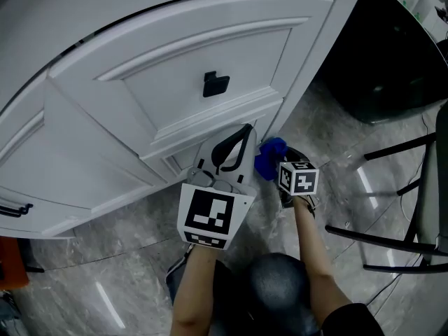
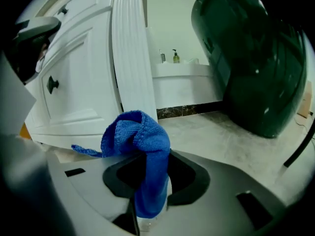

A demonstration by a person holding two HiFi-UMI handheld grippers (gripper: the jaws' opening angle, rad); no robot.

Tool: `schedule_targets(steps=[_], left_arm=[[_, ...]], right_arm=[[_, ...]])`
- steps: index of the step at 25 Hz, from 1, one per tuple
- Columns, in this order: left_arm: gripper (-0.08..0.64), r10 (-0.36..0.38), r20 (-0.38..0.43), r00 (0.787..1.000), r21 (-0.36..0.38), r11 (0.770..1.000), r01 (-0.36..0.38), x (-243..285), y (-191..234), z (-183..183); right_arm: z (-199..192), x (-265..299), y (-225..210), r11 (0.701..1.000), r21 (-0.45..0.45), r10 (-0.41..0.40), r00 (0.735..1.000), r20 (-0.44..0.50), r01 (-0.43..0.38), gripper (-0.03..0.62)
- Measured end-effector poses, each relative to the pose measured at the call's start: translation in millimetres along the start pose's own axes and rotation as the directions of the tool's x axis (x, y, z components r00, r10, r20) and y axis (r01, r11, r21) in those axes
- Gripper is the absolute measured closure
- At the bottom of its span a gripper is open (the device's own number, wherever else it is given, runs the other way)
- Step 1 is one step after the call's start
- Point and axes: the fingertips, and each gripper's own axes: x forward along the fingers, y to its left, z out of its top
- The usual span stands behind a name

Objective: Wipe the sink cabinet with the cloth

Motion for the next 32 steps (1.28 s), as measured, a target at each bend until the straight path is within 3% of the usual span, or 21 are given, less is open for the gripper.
schedule_targets(steps=[6,9,11,14,16,17,19,22,24,28,32], left_arm=[[0.557,0.035,0.009,0.999,0.017,0.999,-0.035,-5.9,-0.9,17.1],[0.557,0.084,0.065,0.994,0.033,0.996,-0.086,-24.1,3.5,33.6],[0.557,0.122,0.055,0.991,0.064,0.99,-0.126,-51.7,3.1,27.1],[0.557,0.302,-0.007,0.953,-0.063,0.951,-0.302,-107.3,16.9,-1.5],[0.557,0.374,-0.016,0.927,-0.114,0.921,-0.373,-134.2,25.5,-12.7],[0.557,0.384,-0.006,0.923,-0.108,0.918,-0.382,-141.5,27.9,-13.5],[0.557,0.374,0.023,0.927,-0.03,0.927,-0.373,-145.5,29.6,-10.8],[0.557,0.314,-0.016,0.949,0.097,0.946,-0.311,-137.9,21.5,-22.8],[0.557,0.278,-0.045,0.959,0.103,0.957,-0.272,-134.0,18.1,-32.4],[0.557,0.326,-0.033,0.945,0.095,0.942,-0.322,-136.3,30.8,-35.1],[0.557,0.315,-0.062,0.947,0.123,0.944,-0.306,-137.0,31.0,-41.3]], right_arm=[[41.4,-52.2,23.8,0.995,-0.084,0.059,0.994,0.097,-0.051,0.477],[72.7,-83.4,51.1,0.99,-0.084,0.127,0.975,0.184,-0.113,0.476],[89.7,-103.7,72.1,0.982,-0.11,0.176,0.956,0.236,-0.154,0.476],[107.1,-129.5,107.1,0.964,-0.175,0.245,0.925,0.291,-0.201,0.476],[115.3,-144.7,133.3,0.948,-0.216,0.294,0.898,0.327,-0.232,0.476],[118.3,-151.3,146.0,0.94,-0.236,0.319,0.884,0.341,-0.248,0.477],[120.8,-160.6,167.8,0.921,-0.27,0.367,0.86,0.355,-0.282,0.477],[120.7,-168.2,185.4,0.899,-0.323,0.408,0.836,0.366,-0.296,0.477],[121.3,-172.2,189.2,0.89,-0.369,0.407,0.829,0.384,-0.266,0.477],[125.3,-177.2,197.8,0.871,-0.437,0.417,0.808,0.415,-0.225,0.476],[138.0,-189.3,203.5,0.859,-0.455,0.445,0.779,0.441,-0.233,0.476]])
